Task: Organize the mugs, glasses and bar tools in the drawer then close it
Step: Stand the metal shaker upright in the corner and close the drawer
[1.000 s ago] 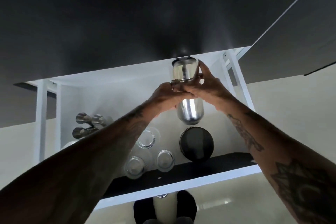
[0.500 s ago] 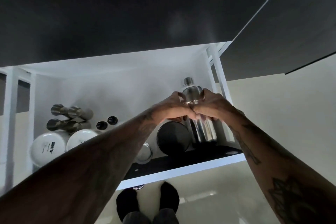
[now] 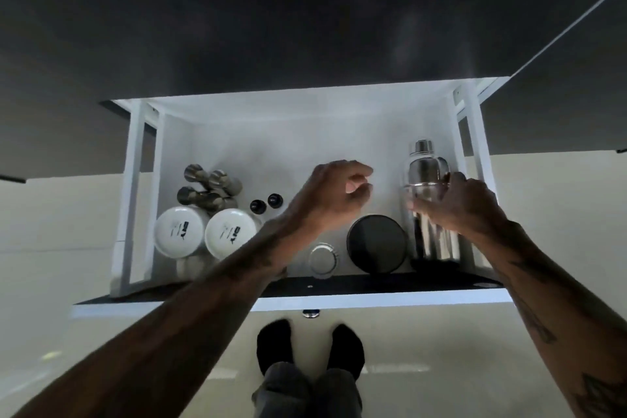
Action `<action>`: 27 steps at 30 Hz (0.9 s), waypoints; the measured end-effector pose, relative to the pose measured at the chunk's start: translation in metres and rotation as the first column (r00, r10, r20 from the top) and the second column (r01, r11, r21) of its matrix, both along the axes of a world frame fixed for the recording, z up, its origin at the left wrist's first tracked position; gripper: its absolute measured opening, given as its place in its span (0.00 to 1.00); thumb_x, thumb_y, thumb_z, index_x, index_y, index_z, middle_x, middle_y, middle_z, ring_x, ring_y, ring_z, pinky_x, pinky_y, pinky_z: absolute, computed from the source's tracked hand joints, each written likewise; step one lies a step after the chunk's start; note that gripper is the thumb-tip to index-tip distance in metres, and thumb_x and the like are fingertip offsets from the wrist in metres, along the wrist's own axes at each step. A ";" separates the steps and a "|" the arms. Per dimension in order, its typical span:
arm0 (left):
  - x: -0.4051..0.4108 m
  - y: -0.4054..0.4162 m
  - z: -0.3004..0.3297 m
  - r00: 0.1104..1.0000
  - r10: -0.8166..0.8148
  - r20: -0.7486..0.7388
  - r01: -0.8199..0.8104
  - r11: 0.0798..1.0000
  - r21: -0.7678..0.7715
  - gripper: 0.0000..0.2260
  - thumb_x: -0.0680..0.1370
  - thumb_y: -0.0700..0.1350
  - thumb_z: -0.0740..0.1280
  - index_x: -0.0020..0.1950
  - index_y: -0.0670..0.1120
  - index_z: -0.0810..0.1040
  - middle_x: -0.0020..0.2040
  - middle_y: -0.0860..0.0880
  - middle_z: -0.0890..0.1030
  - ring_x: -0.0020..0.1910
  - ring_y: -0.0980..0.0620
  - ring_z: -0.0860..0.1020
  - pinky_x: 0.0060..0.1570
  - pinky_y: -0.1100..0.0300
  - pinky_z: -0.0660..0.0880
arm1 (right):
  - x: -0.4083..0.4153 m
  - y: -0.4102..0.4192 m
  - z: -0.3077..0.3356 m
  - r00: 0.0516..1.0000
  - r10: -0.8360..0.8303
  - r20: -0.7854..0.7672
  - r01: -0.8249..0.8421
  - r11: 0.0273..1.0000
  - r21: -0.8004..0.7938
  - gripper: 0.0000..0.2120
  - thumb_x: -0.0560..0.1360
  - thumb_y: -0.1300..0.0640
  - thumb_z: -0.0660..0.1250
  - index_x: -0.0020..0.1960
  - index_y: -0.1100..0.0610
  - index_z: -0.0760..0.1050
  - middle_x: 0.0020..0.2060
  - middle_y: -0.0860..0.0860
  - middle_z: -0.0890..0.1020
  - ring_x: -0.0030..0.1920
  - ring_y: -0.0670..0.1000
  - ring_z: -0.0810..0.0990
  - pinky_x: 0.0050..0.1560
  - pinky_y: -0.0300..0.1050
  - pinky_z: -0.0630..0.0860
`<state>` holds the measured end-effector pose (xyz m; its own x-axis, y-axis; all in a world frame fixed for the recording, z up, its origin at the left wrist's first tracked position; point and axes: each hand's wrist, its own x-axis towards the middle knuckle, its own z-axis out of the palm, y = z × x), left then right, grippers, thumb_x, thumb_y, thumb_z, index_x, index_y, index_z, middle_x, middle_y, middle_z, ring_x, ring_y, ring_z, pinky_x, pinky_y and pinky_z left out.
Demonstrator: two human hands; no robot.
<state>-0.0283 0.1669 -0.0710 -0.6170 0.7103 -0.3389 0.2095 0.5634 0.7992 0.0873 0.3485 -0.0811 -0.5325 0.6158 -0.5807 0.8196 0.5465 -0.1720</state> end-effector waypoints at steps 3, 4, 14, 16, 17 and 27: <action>0.016 -0.098 0.026 0.893 0.111 -0.437 -0.092 0.994 0.064 0.10 0.77 0.43 0.67 0.55 0.44 0.84 0.49 0.47 0.85 0.46 0.49 0.84 0.48 0.55 0.81 | 0.029 -0.031 0.017 0.984 0.144 -0.102 -0.117 0.967 0.228 0.28 0.74 0.38 0.64 0.63 0.59 0.71 0.56 0.60 0.80 0.52 0.62 0.81 0.49 0.52 0.77; 0.026 -0.132 0.029 0.823 0.109 -0.557 -0.122 0.992 0.015 0.10 0.77 0.45 0.66 0.55 0.44 0.83 0.50 0.47 0.84 0.48 0.47 0.83 0.48 0.54 0.81 | 0.041 -0.045 0.023 0.958 0.211 -0.196 -0.151 0.947 0.285 0.24 0.77 0.41 0.61 0.62 0.59 0.73 0.57 0.59 0.80 0.53 0.63 0.81 0.49 0.54 0.77; 0.067 -0.248 -0.013 0.745 -0.125 -0.655 -0.094 0.953 -0.288 0.33 0.79 0.60 0.60 0.76 0.38 0.66 0.78 0.39 0.63 0.78 0.39 0.60 0.73 0.37 0.59 | 0.102 -0.145 0.001 0.765 0.488 -0.420 -0.335 0.858 0.388 0.30 0.82 0.43 0.50 0.74 0.63 0.65 0.75 0.59 0.64 0.76 0.59 0.61 0.76 0.59 0.57; 0.066 -0.250 -0.010 0.745 -0.159 -0.648 -0.072 0.946 -0.315 0.36 0.77 0.62 0.62 0.77 0.40 0.63 0.79 0.41 0.61 0.79 0.41 0.56 0.75 0.39 0.56 | 0.102 -0.144 0.003 0.790 0.500 -0.354 -0.368 0.850 0.377 0.31 0.82 0.42 0.47 0.75 0.63 0.62 0.77 0.59 0.62 0.77 0.59 0.58 0.77 0.56 0.53; 0.064 -0.252 -0.009 0.741 -0.182 -0.646 -0.053 0.943 -0.327 0.36 0.77 0.62 0.62 0.78 0.42 0.62 0.80 0.41 0.59 0.80 0.41 0.55 0.76 0.40 0.56 | 0.102 -0.144 0.005 0.800 0.506 -0.322 -0.385 0.845 0.370 0.32 0.82 0.41 0.46 0.76 0.63 0.61 0.77 0.59 0.61 0.78 0.59 0.57 0.78 0.54 0.51; 0.058 -0.261 -0.024 0.664 -0.288 -0.690 -0.009 0.919 -0.393 0.33 0.81 0.63 0.52 0.80 0.45 0.57 0.80 0.41 0.56 0.80 0.40 0.51 0.77 0.41 0.50 | 0.102 -0.146 0.004 0.815 0.507 -0.281 -0.398 0.841 0.366 0.35 0.82 0.39 0.39 0.77 0.63 0.59 0.77 0.59 0.61 0.78 0.58 0.57 0.77 0.51 0.48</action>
<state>0.0299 -0.0942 -0.0946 -0.6696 0.7403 -0.0600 0.7314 0.6713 0.1202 0.1893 0.2026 -0.0773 -0.9239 0.3562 -0.1400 0.3777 0.9077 -0.1829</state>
